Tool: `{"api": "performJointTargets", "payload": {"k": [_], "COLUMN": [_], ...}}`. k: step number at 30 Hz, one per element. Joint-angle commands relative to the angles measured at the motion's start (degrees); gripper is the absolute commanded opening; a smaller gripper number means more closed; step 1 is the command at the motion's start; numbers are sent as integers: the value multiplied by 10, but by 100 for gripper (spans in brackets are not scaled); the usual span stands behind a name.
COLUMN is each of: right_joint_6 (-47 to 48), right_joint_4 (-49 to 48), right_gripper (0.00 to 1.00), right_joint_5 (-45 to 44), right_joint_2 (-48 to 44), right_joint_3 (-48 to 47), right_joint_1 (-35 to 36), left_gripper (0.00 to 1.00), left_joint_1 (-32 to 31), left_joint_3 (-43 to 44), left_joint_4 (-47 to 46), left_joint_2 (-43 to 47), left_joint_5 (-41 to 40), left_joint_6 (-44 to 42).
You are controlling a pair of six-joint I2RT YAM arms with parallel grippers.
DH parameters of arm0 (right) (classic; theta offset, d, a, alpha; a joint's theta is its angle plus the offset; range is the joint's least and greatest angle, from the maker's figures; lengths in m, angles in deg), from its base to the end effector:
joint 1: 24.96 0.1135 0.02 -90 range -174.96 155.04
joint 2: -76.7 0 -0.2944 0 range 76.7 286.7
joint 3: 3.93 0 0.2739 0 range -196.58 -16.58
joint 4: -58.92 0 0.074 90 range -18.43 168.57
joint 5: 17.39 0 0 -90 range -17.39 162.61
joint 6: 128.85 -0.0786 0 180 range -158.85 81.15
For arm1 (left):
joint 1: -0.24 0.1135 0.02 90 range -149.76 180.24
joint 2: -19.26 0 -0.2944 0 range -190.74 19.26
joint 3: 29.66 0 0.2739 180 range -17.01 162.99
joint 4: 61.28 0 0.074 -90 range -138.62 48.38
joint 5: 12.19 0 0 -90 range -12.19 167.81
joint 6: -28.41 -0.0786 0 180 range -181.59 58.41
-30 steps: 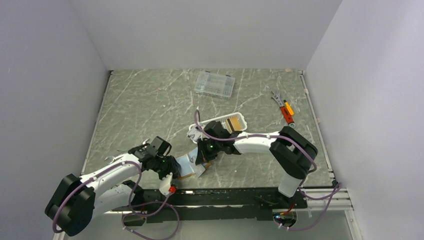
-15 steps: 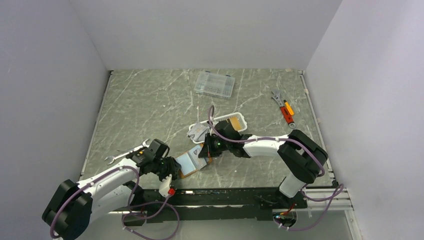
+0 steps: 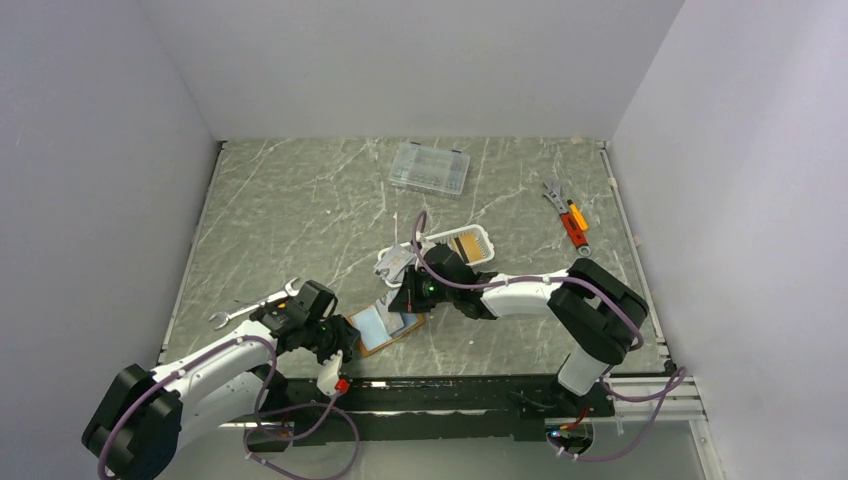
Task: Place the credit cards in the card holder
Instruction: Insert the credit card into the card holder.
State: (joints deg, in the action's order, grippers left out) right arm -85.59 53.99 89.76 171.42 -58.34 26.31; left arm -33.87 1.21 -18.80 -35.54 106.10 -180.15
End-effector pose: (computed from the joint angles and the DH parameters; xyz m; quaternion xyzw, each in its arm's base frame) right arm 0.2163 0.3068 0.1434 -0.1031 0.8752 0.4293 0.1976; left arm 0.1099 -0.1194 0.1117 0.9341 0.1757 -0.0439 0.3075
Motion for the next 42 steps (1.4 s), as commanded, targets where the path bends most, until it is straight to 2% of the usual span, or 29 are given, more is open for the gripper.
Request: {"api": "performJointTargets", "payload": {"k": [1,4,17,23,34,42], "right_joint_6": [-8,-10,-31,-36,-63,-65], "right_joint_4": [-47,-56,-123,-146,-190,-186], "right_gripper": [0,0,0,0,0,0], "right_joint_5": [-37,-45,-76,-103,-111,-96], "right_joint_2": [11,21,21,1,25,44], "right_joint_3": [-2,3,71,94,102,88], "right_joint_1": [6,11,22,21,21,21], "left_gripper": [11,6,0,0,0,0], "left_joint_1": [-4,-4,-4,-4,-4,-4], "left_joint_3": [-28,-32,-32,-32,-37,-42], "left_joint_4": [64,64,63,68,67,65], "left_joint_2": [-6,-6,-9,-8,-5,1], "left_joint_5": [-3,-6,-9,-10,-6,-7], "left_joint_6": [-224,-235,-243,-243,-249,-244]}}
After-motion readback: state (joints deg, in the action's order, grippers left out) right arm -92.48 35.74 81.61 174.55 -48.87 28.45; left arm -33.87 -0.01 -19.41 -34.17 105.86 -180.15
